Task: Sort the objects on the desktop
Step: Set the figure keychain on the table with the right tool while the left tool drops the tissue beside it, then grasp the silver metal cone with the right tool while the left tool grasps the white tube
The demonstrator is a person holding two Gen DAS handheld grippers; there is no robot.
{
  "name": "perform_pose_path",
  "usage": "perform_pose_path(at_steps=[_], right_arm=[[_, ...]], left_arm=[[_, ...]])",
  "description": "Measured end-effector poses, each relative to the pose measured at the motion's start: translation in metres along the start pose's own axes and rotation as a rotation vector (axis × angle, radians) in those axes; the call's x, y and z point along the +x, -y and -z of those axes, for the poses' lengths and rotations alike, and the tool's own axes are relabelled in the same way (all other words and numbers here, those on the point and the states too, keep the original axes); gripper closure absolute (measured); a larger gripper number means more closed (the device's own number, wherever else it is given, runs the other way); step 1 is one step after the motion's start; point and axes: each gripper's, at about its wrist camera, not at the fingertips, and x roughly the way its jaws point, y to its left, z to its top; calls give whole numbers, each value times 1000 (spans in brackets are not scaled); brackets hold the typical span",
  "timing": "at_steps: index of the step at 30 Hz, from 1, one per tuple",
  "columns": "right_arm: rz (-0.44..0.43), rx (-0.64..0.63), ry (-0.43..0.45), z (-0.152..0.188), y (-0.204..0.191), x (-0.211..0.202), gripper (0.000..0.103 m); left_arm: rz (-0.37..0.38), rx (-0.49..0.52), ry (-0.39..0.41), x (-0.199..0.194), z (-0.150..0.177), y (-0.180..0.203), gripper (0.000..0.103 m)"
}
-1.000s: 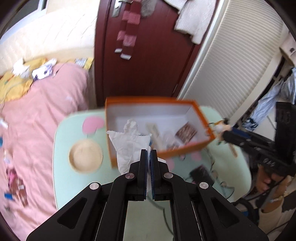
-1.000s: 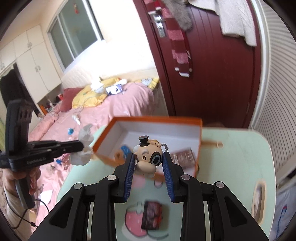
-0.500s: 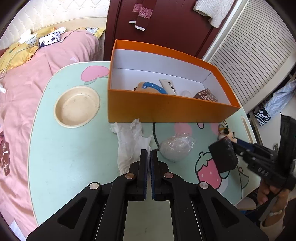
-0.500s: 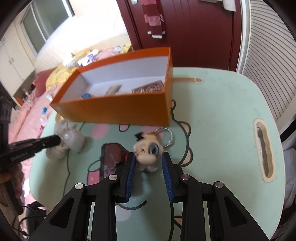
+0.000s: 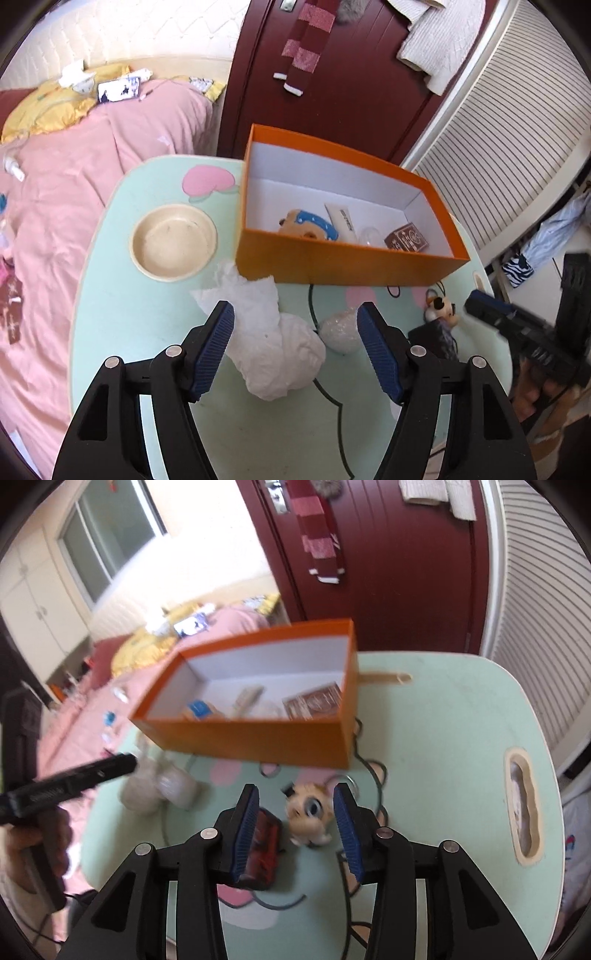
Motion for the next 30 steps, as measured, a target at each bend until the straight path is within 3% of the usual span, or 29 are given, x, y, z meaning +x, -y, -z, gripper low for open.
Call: perform_pose_path(at_steps=[3,5,6,7,11,14,16,18,28,29,30], right_arm=[[-89,-14,-15,-23,-6,-2,59],[-133,-30,-66,-48,-12,3,42],[-142,-22,-120,-62,-15,9,28],[-151,-13,-176,-77,-18,17,26],[-208,15,-406,-119,-30,54,26],[-166,-23,-542,-126,-40,84,27],[-163,-31,-634,-125,-43,103,44],[-166,-16,-711,-122,-42,117,49],[-101,102,-888,-119,-26,163,49],[-87,90,-889,-119,-27,166,50],[-73,76,-889,-119,-28,169,59]], left_arm=[[5,-1,23,-4,-4,0,33],[16,-9,25,-6,-7,-2,33],[18,-12,26,-6,-9,-3,33],[18,-13,28,-7,-11,-4,33],[16,-16,12,-6,-22,-3,33],[36,-9,-2,-7,-34,-1,33],[45,-2,6,-11,-44,0,33],[49,6,22,-14,-54,1,33],[55,0,46,-16,-85,-7,33],[52,2,41,-15,-86,-7,33],[53,6,35,-14,-86,-6,33]])
